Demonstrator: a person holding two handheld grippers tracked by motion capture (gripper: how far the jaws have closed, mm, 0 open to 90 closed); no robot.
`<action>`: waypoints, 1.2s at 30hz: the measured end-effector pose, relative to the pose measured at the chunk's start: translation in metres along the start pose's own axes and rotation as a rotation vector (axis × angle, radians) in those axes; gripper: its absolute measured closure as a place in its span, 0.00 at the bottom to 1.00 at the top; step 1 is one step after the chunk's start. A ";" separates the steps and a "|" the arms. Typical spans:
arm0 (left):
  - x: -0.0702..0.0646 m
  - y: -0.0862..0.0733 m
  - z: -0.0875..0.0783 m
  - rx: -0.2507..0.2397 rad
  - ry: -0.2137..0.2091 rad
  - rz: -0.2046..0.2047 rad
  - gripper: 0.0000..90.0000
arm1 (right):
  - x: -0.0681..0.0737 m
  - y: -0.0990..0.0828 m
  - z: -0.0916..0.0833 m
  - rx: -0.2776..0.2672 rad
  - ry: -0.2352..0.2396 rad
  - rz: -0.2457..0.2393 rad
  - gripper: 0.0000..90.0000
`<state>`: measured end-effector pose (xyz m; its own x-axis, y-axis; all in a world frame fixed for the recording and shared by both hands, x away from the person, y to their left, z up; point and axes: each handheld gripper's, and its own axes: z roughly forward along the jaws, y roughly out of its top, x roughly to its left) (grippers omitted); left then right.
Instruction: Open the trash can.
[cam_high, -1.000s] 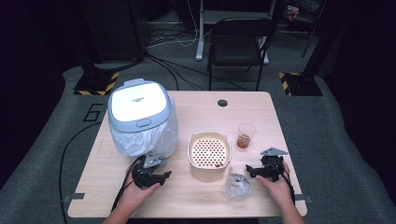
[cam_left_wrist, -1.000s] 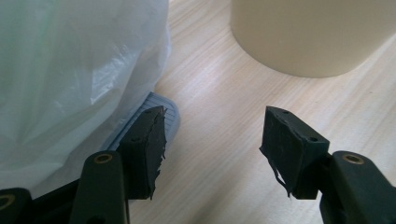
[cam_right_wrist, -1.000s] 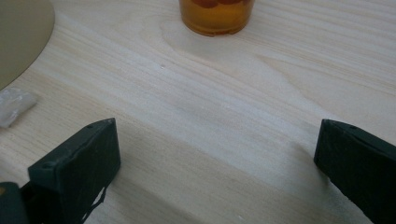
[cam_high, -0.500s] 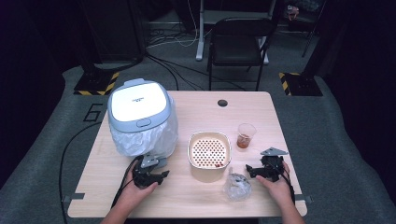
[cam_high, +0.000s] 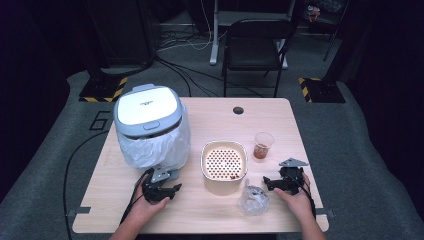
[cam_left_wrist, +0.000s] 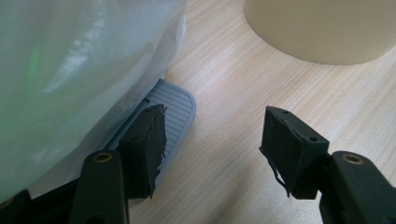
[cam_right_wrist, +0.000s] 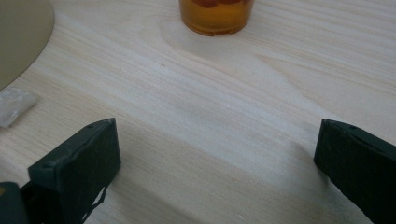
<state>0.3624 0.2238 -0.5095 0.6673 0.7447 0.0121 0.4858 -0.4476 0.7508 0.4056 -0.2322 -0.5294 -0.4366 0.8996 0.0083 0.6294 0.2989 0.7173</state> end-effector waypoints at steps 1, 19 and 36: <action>0.000 0.000 0.000 0.000 0.000 0.000 0.44 | 0.000 0.000 0.000 0.000 0.000 0.000 0.00; 0.002 -0.005 0.004 0.023 -0.011 0.015 0.45 | 0.000 0.000 0.000 0.000 -0.001 0.001 0.00; 0.004 -0.005 0.004 0.011 -0.025 -0.025 0.45 | 0.003 -0.001 -0.001 0.002 -0.019 0.019 0.01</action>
<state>0.3654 0.2267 -0.5158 0.6689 0.7430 -0.0228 0.5082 -0.4346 0.7436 0.4029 -0.2303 -0.5288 -0.4127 0.9108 0.0089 0.6389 0.2825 0.7155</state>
